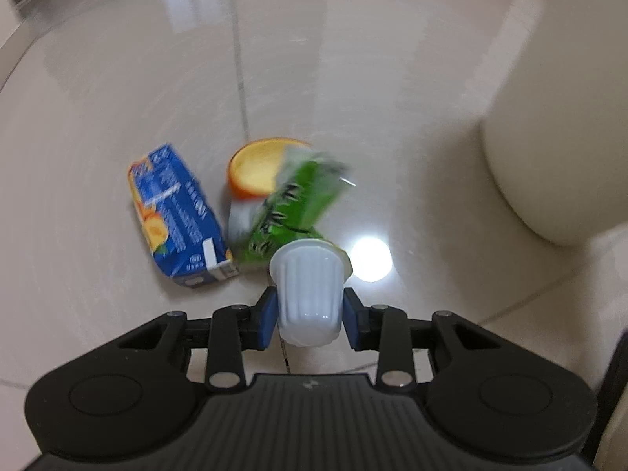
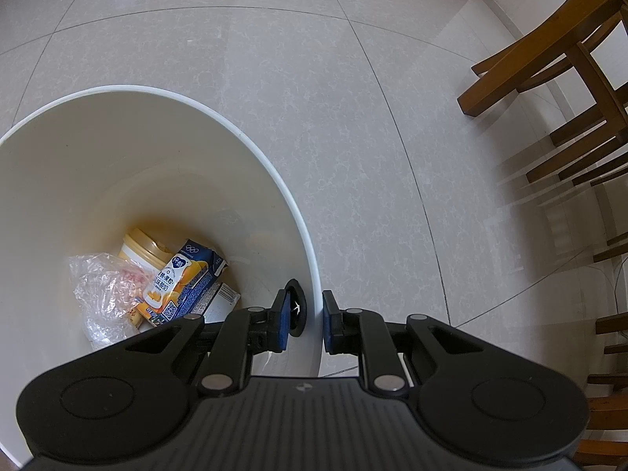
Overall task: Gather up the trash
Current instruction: 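Grasp the white cup with the left gripper and drop it into the wastebasket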
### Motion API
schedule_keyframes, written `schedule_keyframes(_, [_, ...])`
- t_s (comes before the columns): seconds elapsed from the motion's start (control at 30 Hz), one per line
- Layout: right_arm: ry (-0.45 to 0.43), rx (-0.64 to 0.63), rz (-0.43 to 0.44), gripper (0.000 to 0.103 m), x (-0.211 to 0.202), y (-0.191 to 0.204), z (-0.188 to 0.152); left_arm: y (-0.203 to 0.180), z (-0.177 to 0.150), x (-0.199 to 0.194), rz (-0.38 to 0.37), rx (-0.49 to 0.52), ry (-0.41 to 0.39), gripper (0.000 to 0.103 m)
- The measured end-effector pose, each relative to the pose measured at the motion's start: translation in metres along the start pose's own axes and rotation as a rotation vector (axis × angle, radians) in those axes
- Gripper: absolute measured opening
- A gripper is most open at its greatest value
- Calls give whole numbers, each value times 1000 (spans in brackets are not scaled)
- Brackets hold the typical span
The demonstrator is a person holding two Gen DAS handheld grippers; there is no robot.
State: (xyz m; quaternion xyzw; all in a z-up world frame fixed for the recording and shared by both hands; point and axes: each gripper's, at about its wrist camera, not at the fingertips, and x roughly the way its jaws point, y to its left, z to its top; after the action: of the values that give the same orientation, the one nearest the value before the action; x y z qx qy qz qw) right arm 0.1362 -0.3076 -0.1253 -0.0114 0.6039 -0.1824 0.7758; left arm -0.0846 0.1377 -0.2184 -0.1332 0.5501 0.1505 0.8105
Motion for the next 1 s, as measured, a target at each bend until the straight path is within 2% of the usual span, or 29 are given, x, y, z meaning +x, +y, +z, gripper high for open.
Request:
schedule_keyframes(0.17, [1,2,0,20,0,1,0,-3,14,-33,-50,108,-12,33])
schedule_keyframes(0.27, [1,3,2,20,0,1,0,-18,32,-47,-78,168,-18,33])
schedule_keyframes(0.33, [1,3,2,20,0,1,0,-45,16,-66,-97,207,-20,33])
schedule_keyframes(0.43, [1,2,0,20,0,1,0,-78,14,-90,-134,271,-26,33])
schedule_keyframes(0.63, [2,3,-1,20,0,1,0,-119,51,-142,-224,409,-72,33])
schedule_keyframes(0.87, [1,4,0,20,0,1,-1,-175,103,-203,-319,580,-220,33])
schedule_keyframes(1.0, [2,3,-1,20,0,1,0,-205,119,-209,-368,648,-301,34])
